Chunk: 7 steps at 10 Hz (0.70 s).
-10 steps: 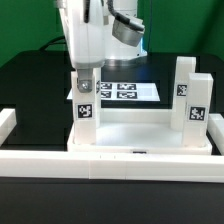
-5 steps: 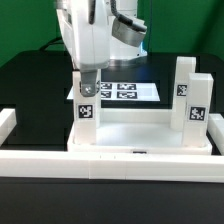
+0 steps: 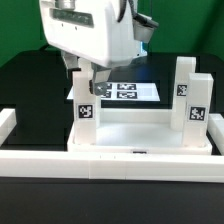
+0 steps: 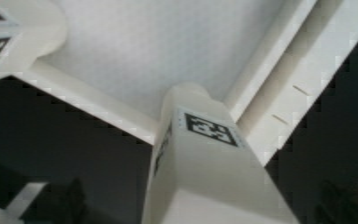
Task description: Assemble desk
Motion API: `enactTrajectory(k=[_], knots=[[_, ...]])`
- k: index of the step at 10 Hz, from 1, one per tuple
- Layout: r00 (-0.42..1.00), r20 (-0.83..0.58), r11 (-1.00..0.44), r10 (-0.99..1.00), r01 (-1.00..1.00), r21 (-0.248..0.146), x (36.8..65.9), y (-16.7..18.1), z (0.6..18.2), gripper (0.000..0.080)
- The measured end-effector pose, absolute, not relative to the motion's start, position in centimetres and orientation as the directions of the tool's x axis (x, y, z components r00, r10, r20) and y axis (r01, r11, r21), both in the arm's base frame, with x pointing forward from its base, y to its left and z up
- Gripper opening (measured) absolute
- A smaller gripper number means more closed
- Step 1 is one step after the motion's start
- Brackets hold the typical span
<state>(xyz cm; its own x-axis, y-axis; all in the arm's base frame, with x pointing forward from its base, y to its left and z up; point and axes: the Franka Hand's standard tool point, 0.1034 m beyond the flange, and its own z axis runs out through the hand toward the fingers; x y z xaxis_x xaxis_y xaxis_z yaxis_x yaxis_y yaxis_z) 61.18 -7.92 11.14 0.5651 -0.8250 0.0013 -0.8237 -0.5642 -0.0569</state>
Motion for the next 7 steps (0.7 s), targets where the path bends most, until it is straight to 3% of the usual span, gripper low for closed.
enactTrajectory(k=[7], knots=[[0.937,0.045,-0.938,-0.346,-0.347,0.012,61.41,-7.27,11.15,0.0649]])
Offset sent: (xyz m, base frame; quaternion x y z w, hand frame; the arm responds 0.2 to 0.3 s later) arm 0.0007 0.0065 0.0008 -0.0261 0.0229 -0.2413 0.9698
